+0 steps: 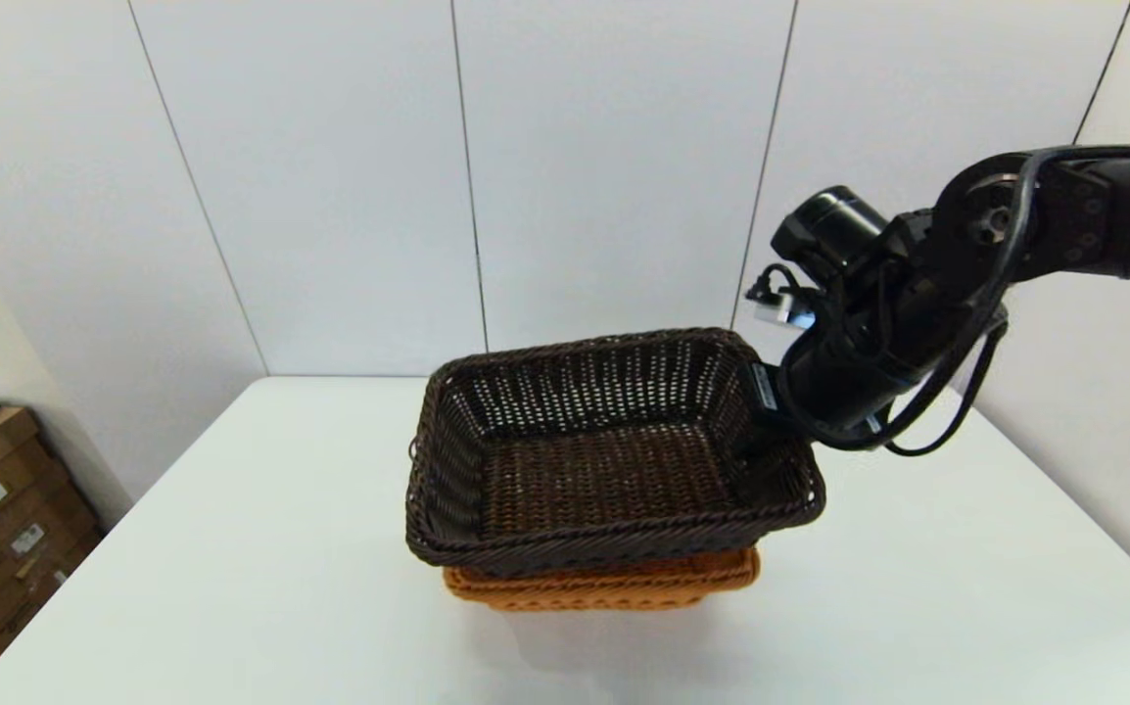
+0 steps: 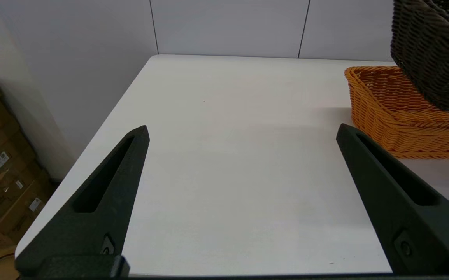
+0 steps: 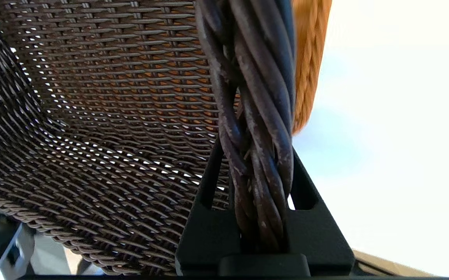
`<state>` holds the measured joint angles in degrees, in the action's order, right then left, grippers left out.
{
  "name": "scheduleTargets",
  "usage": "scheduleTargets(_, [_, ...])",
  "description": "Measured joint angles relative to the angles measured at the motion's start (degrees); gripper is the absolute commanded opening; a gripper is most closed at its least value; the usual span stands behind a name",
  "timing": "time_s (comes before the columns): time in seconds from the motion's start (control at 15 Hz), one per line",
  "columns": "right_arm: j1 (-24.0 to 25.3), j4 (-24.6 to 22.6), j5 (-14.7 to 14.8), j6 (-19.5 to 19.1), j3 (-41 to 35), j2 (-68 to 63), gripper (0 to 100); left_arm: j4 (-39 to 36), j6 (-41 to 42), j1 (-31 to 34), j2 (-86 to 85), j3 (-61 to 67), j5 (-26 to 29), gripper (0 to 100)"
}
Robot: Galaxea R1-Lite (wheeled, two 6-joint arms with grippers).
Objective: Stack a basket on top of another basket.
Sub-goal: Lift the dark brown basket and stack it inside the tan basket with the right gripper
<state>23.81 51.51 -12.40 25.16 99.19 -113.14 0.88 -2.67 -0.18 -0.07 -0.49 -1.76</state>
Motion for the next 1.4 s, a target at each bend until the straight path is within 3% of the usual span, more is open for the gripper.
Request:
scheduleTargets(0.93, [0.06, 0.12, -0.63, 3.52, 5.05, -7.64, 0, 0.0, -0.02, 0.0, 0.0, -0.02, 0.02, 100])
scheduleTargets(1.4, [-1.12, 0.12, -5.77, 3.47, 4.17, -8.0, 0, 0.0, -0.02, 0.0, 0.0, 0.0, 0.02, 100])
